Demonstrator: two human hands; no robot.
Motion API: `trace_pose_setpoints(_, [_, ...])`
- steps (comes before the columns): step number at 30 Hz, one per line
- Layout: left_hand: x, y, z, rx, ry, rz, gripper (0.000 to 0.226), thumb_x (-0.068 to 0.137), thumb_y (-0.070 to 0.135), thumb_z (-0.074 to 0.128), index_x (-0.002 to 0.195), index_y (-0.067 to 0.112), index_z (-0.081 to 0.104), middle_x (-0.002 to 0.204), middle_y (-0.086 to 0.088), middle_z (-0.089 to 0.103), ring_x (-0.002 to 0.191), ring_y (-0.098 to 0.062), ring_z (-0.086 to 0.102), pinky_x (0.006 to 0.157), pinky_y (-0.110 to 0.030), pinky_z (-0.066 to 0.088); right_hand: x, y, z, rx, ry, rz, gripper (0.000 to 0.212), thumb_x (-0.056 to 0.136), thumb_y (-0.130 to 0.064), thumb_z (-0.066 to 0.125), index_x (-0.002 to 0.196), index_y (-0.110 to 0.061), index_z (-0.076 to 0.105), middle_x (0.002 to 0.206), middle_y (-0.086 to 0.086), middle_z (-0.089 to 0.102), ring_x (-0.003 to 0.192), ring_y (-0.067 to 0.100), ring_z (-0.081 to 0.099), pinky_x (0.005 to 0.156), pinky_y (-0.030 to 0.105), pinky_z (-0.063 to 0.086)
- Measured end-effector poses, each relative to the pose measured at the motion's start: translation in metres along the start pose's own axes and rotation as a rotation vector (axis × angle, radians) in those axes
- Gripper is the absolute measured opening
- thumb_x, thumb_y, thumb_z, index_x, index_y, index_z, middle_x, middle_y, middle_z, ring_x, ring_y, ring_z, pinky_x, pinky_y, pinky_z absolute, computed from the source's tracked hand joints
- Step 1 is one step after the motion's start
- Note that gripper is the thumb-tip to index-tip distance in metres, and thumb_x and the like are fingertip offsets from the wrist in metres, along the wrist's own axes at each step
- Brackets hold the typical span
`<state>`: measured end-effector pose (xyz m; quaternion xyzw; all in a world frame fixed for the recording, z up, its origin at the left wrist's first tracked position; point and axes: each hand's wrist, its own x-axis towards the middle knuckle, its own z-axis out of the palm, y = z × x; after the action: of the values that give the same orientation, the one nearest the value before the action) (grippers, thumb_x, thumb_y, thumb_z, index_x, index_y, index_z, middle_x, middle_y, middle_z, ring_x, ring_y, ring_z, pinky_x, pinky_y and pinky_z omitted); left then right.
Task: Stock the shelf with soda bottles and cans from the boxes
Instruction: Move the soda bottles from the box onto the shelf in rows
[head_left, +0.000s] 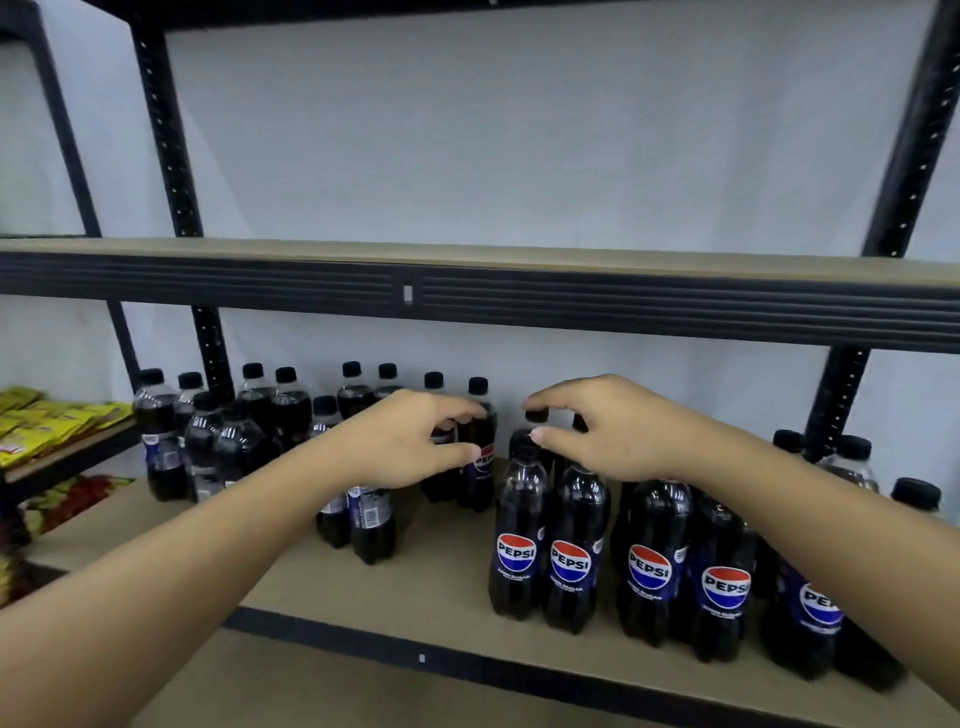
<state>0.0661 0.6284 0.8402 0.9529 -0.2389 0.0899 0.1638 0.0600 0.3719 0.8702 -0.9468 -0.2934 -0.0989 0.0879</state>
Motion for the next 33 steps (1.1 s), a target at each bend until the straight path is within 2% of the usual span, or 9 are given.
trace_pose_setpoints(7, [-0.058,-0.038,-0.037,0.118,0.017,-0.174,0.058,0.096,0.052,0.061,0.150,0.038,0.046,0.152,0.015,0.049,0.136,-0.009,0.049,0.113,-0.033,0.042,0.040,-0.054,0.020,0.051,-0.049,-0.142,0.049,0.101,-0.050,0.053,0.147,-0.034,0.050,0.149,-0.013,0.051,0.137,0.010,0.047,0.111,0.032,0.041])
trace_pose_setpoints(12, [-0.085,-0.072,-0.052,0.168,0.033,-0.259,0.056,0.096,0.050,0.062,0.148,0.036,0.047,0.150,0.013,0.051,0.134,-0.009,0.050,0.103,-0.023,0.039,0.076,-0.088,0.040,0.077,-0.085,-0.173,0.052,0.098,-0.051,0.056,0.148,-0.036,0.049,0.147,-0.010,0.054,0.129,0.014,0.054,0.104,0.034,0.046])
trace_pose_setpoints(15, [-0.087,-0.092,-0.056,0.188,0.045,-0.287,0.056,0.096,0.049,0.063,0.148,0.032,0.048,0.149,0.009,0.053,0.133,-0.012,0.051,0.102,-0.027,0.042,0.095,-0.103,0.051,0.089,-0.103,-0.166,0.053,0.097,-0.053,0.058,0.147,-0.037,0.050,0.145,-0.008,0.056,0.127,0.016,0.055,0.100,0.032,0.047])
trace_pose_setpoints(20, [-0.072,-0.133,-0.057,0.185,0.022,-0.278,0.058,0.096,0.046,0.064,0.149,0.029,0.047,0.148,0.004,0.054,0.131,-0.016,0.052,0.099,-0.025,0.041,0.133,-0.113,0.074,0.105,-0.099,-0.033,0.059,0.097,-0.052,0.060,0.150,-0.033,0.045,0.147,0.000,0.054,0.124,0.021,0.056,0.091,0.027,0.045])
trace_pose_setpoints(23, [-0.052,-0.159,-0.055,0.184,-0.011,-0.261,0.063,0.096,0.043,0.066,0.152,0.027,0.042,0.150,0.000,0.051,0.134,-0.020,0.049,0.106,-0.031,0.041,0.155,-0.117,0.087,0.131,-0.098,0.080,0.061,0.096,-0.053,0.061,0.151,-0.036,0.041,0.148,0.002,0.051,0.121,0.022,0.058,0.084,0.025,0.043])
trace_pose_setpoints(25, [-0.037,-0.173,-0.053,0.188,-0.029,-0.247,0.069,0.095,0.042,0.066,0.155,0.027,0.036,0.152,-0.004,0.048,0.137,-0.024,0.046,0.108,-0.032,0.040,0.168,-0.121,0.097,0.153,-0.086,0.134,0.064,0.096,-0.053,0.061,0.153,-0.038,0.038,0.151,-0.001,0.049,0.125,0.021,0.056,0.085,0.024,0.041])
trace_pose_setpoints(27, [-0.022,-0.185,-0.050,0.179,-0.035,-0.221,0.068,0.096,0.039,0.065,0.156,0.028,0.035,0.144,-0.005,0.054,0.131,-0.025,0.049,0.100,-0.030,0.042,0.179,-0.125,0.108,0.179,-0.067,0.174,0.065,0.095,-0.053,0.061,0.154,-0.040,0.037,0.151,-0.002,0.050,0.126,0.021,0.055,0.090,0.025,0.045])
trace_pose_setpoints(29, [-0.011,-0.192,-0.045,0.150,-0.043,-0.199,0.061,0.097,0.038,0.064,0.153,0.030,0.039,0.125,-0.003,0.063,0.115,-0.023,0.056,0.088,-0.029,0.045,0.185,-0.130,0.119,0.218,-0.042,0.210,0.062,0.096,-0.052,0.060,0.153,-0.039,0.039,0.145,-0.002,0.055,0.118,0.019,0.059,0.094,0.029,0.050])
trace_pose_setpoints(33, [0.006,-0.204,-0.035,0.121,-0.070,-0.147,0.055,0.100,0.041,0.060,0.150,0.029,0.043,0.136,-0.004,0.060,0.114,-0.024,0.058,0.084,-0.028,0.044,0.188,-0.138,0.136,0.290,0.036,0.245,0.047,0.099,-0.048,0.058,0.143,-0.033,0.053,0.131,-0.003,0.064,0.103,0.013,0.061,0.082,0.026,0.048])
